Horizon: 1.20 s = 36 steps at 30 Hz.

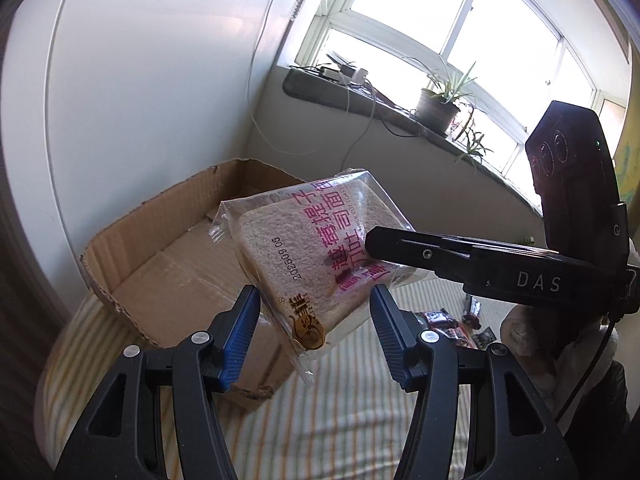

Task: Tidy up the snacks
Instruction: 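Carry the bread loaf into the cardboard box and open the right gripper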

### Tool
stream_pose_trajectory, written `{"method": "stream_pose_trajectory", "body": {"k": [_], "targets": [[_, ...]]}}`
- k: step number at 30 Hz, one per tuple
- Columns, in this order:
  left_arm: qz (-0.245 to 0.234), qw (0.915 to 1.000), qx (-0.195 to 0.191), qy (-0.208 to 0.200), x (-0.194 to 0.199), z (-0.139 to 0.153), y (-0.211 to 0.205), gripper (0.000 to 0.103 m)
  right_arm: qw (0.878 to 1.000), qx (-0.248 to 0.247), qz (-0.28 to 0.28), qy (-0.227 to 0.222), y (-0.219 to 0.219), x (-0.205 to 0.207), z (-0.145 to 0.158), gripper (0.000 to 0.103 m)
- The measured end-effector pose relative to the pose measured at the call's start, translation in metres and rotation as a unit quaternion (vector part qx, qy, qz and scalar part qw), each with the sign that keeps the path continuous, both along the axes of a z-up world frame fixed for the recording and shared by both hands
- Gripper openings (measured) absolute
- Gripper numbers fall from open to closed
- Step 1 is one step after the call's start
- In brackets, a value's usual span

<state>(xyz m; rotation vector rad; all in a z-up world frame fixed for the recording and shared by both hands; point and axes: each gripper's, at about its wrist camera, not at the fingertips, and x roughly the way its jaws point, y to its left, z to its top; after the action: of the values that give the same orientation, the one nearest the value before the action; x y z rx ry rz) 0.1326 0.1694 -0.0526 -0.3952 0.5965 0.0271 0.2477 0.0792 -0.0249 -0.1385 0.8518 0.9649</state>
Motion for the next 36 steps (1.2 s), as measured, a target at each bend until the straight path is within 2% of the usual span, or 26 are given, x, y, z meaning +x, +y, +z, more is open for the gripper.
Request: {"method": "stream_pose_trajectory", "body": {"k": [15, 21, 23, 29, 36], "targets": [[0.034, 0.9985, -0.005, 0.042, 0.023, -0.029, 0.052, 0.056, 0.999, -0.011, 0.031, 0.030, 0.065, 0.040, -0.034, 0.045], [0.039, 0.9979, 0.017, 0.050, 0.025, -0.033, 0.053, 0.055, 0.999, -0.021, 0.033, 0.034, 0.073, 0.046, -0.044, 0.046], [0.043, 0.9972, 0.028, 0.054, 0.028, -0.034, 0.054, 0.055, 0.998, -0.033, 0.033, 0.029, 0.078, 0.049, -0.047, 0.048], [0.044, 0.9972, 0.036, 0.049, 0.024, -0.034, 0.054, 0.054, 0.999, -0.027, 0.017, 0.024, 0.073, 0.047, -0.047, 0.066], [0.043, 0.9967, 0.057, 0.037, 0.013, -0.024, 0.042, 0.054, 1.000, -0.021, 0.007, 0.009, 0.057, 0.040, -0.031, 0.066]]}}
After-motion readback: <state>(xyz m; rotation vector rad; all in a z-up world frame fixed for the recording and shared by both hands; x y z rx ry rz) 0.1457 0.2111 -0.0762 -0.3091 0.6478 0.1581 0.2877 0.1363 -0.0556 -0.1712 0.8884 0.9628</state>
